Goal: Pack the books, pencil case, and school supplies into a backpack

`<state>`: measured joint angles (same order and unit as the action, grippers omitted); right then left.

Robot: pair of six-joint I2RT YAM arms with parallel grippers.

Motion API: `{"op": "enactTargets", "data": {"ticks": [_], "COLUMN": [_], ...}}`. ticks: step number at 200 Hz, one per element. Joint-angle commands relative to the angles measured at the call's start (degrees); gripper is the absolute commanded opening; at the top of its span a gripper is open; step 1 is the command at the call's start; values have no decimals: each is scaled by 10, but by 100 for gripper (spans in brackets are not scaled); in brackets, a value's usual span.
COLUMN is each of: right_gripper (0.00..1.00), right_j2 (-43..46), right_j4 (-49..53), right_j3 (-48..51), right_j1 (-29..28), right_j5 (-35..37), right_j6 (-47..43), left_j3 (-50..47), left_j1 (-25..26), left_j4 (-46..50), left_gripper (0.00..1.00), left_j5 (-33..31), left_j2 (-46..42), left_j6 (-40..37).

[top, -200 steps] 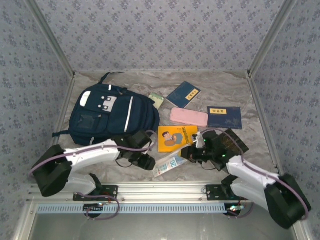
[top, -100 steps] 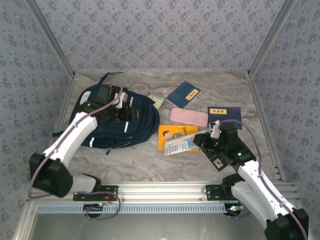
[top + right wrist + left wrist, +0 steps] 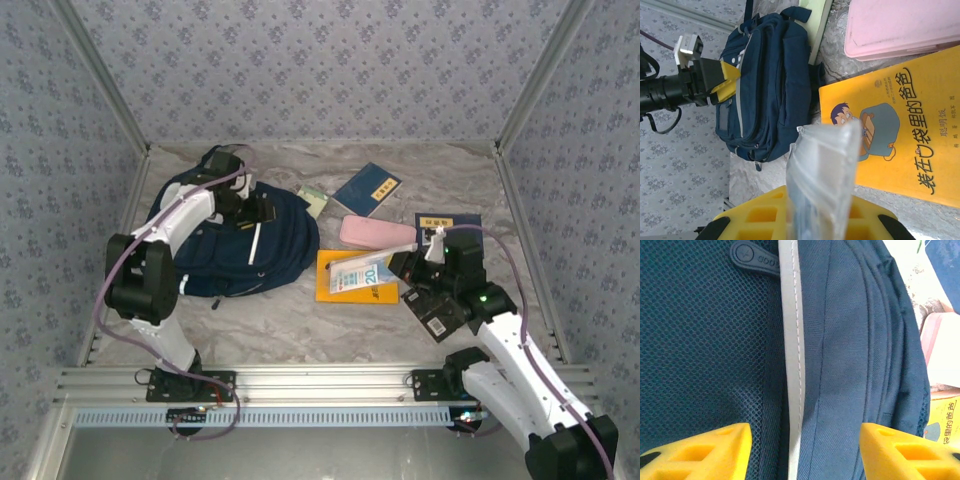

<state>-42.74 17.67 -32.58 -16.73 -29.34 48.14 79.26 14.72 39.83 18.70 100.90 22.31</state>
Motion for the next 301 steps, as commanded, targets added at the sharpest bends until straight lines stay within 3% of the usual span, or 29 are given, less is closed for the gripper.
{"op": "enactTargets", "data": {"ticks": [1,46,85,125,158,210,246,278,301], "right_gripper": [8,8,8,8,8,8,8,8,8], "right_j2": [9,-2,-11,-16,-16,-12,-41,-89,-132], "right_j4": [-3,-33,-45,-46,-43,-12,-48,-88,-103], "right_j3": [-11,12,13,7,10,-35,-80,-127,-163], "right_j1": [10,23,25,26,27,31,30,16,3], "right_j5": [-15,-32,-34,-38,-35,13,24,20,24], "right_j6": [-18,-11,-6,-7,-9,-21,-15,-7,-28], "left_j3": [16,5,2,0,3,96,143,124,90], "left_j1": [-2,-1,-1,0,1,3,-12,-55,-82], "left_j4": [-6,-48,-43,-33,-45,34,80,54,-6], "left_gripper": [55,35,33,31,0,0,0,0,0], "left_j5": [40,83,99,75,96,104,115,196,262], "left_j2": [6,9,42,55,39,-31,-101,-158,-187], "left_j6": [-2,7,-6,-23,-19,-61,-101,-105,-68]}}
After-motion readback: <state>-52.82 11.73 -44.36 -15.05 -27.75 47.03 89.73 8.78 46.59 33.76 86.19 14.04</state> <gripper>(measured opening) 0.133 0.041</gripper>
